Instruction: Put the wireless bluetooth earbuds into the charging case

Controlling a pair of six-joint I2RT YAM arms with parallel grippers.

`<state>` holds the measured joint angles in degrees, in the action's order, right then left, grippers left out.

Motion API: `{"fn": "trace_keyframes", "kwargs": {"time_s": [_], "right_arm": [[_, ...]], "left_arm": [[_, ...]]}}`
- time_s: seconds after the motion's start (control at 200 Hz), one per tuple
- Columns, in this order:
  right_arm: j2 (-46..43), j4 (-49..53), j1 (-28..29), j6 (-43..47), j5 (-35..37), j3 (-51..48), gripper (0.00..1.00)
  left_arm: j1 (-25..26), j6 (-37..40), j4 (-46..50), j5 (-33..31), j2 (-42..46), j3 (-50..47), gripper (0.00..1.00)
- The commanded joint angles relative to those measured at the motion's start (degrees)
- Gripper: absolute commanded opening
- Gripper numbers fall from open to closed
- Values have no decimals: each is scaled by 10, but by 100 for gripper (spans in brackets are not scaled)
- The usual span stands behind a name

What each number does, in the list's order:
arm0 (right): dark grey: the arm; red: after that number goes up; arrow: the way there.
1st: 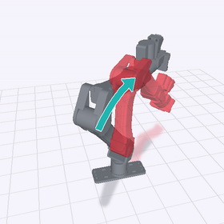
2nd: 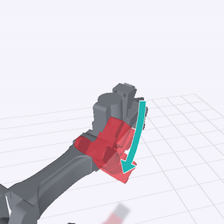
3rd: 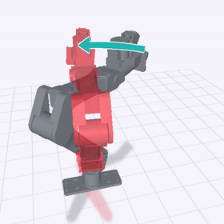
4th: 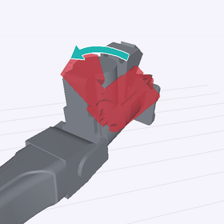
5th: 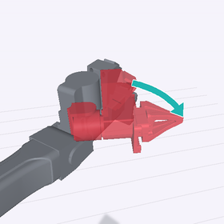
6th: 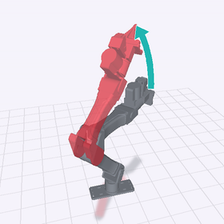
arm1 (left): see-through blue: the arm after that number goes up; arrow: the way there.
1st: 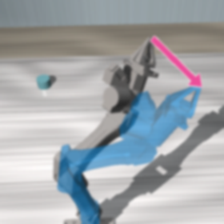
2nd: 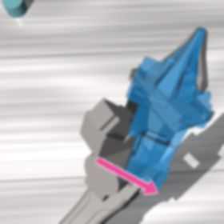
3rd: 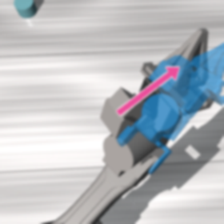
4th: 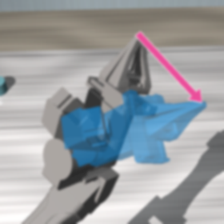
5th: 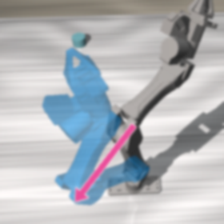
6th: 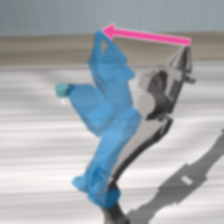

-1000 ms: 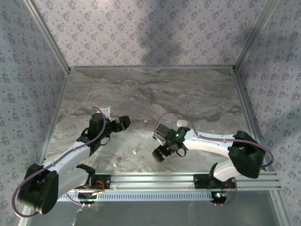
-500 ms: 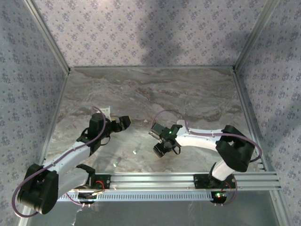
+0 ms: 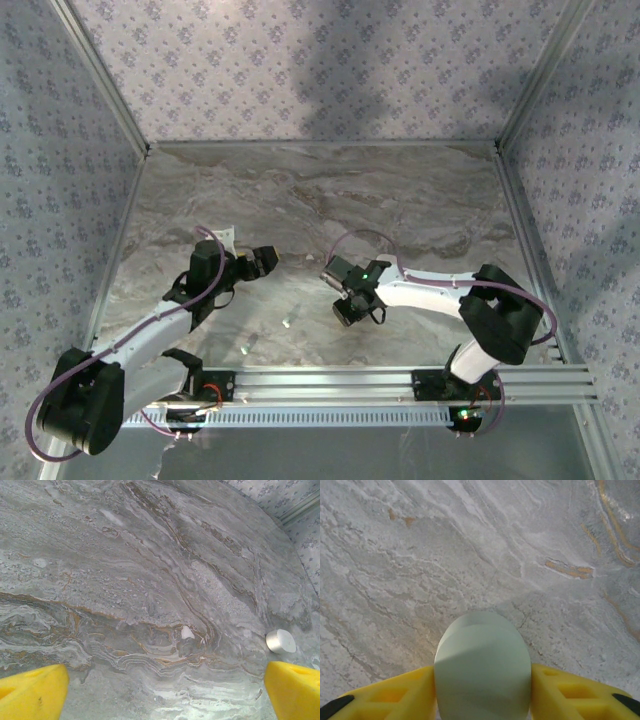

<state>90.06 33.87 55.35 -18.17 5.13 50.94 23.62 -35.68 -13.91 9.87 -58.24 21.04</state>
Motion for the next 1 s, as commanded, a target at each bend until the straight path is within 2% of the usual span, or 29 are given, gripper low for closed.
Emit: {"fn": "trace_keyframes", "kwargs": {"time_s": [0.0,0.265,0.475,0.68,0.994], "right_arm": [[-7,8,-5,-6,-2,4,48],[-16,12,-19,-18,-8,31,47],[-10,-8,-65,-34,-29,55,46],[32,-28,-100,-50,-51,87,46],[117,-26,-111,-78,-51,140,47]], "left_arm": [[-2,-4,-19,11,4,-2,100],[-2,-2,-21,11,-4,-1,100],[-2,-2,-21,12,-3,0,100],[-2,-2,-20,13,-4,1,100],[-2,-3,-15,13,2,1,100]]}}
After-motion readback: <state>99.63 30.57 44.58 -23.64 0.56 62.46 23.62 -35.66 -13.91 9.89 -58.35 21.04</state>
